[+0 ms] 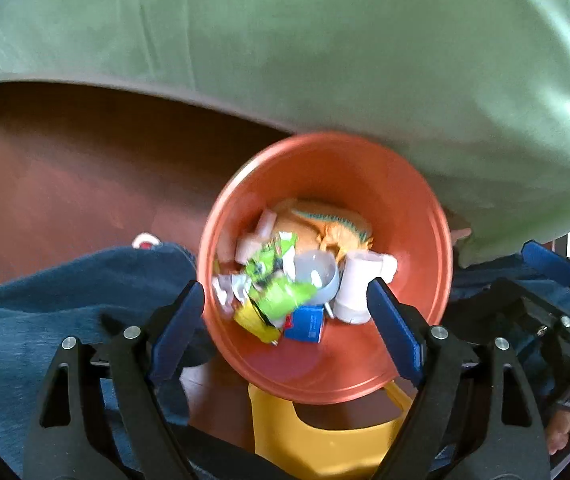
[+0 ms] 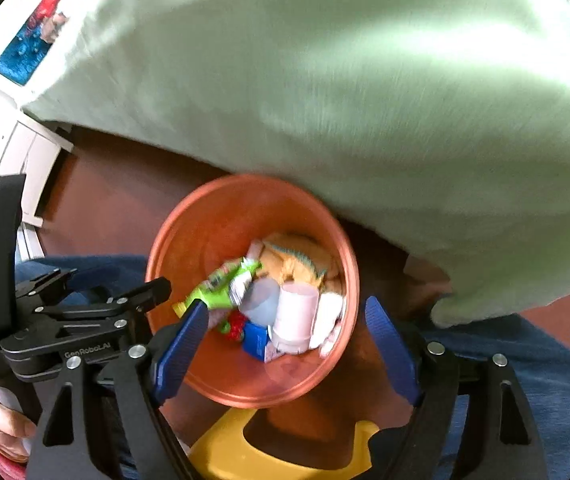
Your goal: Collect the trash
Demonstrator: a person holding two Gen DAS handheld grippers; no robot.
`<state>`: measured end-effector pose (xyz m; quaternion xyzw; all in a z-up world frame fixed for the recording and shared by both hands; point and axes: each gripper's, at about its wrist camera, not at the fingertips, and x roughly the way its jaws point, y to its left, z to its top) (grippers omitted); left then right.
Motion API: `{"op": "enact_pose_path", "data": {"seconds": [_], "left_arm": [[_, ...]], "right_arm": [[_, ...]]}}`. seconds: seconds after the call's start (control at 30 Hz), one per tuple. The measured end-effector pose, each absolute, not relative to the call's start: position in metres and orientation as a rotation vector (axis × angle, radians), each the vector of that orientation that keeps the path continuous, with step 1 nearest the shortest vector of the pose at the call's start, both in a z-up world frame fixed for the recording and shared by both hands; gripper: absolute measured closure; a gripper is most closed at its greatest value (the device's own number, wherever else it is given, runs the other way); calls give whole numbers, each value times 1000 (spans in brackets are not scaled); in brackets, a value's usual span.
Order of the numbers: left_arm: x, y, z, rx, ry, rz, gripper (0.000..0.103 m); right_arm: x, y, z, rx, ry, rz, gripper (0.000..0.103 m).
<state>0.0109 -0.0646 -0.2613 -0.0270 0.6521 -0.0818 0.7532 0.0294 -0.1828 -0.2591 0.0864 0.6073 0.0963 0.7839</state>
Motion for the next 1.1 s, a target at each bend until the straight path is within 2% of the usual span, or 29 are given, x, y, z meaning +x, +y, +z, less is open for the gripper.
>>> {"op": "enact_pose_path", "data": {"seconds": [0.47, 0.53, 0.63, 1.1], "left_arm": [[15, -44, -81, -11, 945, -117, 17], [10, -41, -57, -10, 871, -100, 13], [-1, -37, -22, -8, 767, -83, 12], [-14, -42, 25, 19, 613, -47, 11]], "right_arm": [[30, -210, -99, 179, 838, 147, 12], [29, -210, -82, 161, 780, 147, 11], [28, -210, -60, 152, 710, 138, 8], [9, -202, -11, 94, 533, 145, 6]]}}
